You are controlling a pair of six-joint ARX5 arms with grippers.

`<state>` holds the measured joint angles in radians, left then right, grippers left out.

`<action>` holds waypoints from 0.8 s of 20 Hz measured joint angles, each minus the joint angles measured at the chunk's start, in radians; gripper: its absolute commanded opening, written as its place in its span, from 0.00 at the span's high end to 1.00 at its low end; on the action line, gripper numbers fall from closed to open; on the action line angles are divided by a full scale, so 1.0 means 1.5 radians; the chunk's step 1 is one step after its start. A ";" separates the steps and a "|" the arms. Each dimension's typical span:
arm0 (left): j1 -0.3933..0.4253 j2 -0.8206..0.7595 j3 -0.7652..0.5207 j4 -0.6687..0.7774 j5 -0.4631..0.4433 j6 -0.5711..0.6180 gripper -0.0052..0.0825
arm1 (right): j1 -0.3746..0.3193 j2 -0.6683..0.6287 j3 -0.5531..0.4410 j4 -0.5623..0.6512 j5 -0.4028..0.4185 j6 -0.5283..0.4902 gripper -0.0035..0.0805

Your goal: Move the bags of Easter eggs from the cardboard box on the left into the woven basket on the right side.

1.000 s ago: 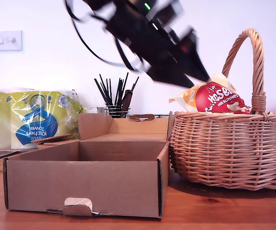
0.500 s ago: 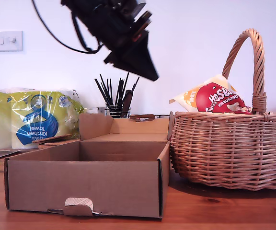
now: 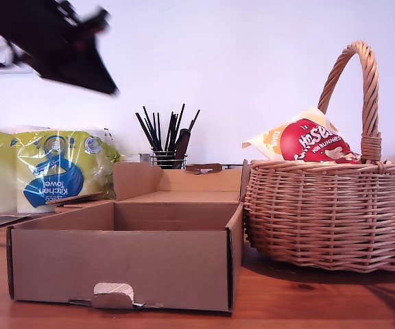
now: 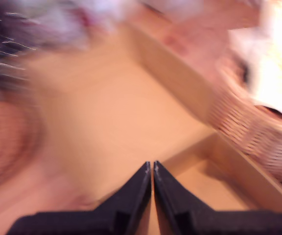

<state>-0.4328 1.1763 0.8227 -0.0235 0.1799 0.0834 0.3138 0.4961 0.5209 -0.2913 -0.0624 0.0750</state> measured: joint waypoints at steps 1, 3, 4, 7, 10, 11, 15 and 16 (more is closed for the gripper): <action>-0.001 -0.049 -0.036 0.024 -0.015 -0.005 0.96 | 0.000 0.000 -0.001 0.003 0.010 0.002 0.97; -0.004 -0.137 -0.108 0.064 -0.057 -0.013 0.96 | 0.000 -0.004 -0.001 0.013 0.040 0.001 0.97; -0.005 -0.172 -0.141 0.075 -0.079 -0.017 0.96 | 0.000 -0.008 -0.001 0.017 0.047 0.001 0.97; -0.003 -0.265 -0.228 0.076 -0.110 -0.035 0.96 | 0.000 -0.023 -0.001 0.018 0.048 -0.001 0.97; -0.003 -0.358 -0.261 0.039 -0.111 -0.040 0.96 | 0.000 -0.034 -0.001 -0.010 0.040 -0.011 0.97; -0.003 -0.386 -0.261 0.025 -0.111 -0.046 0.96 | 0.000 -0.044 -0.001 -0.017 0.038 -0.014 0.97; -0.005 -0.454 -0.261 -0.013 -0.108 -0.053 0.96 | 0.000 -0.106 -0.001 -0.018 0.031 -0.014 0.97; -0.008 -0.461 -0.261 -0.016 -0.107 -0.054 0.96 | 0.000 -0.112 -0.001 -0.018 0.031 -0.014 0.97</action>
<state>-0.4446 0.4850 0.4316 -0.0479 0.0189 0.0029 0.3138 0.3279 0.5194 -0.3187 -0.0158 0.0544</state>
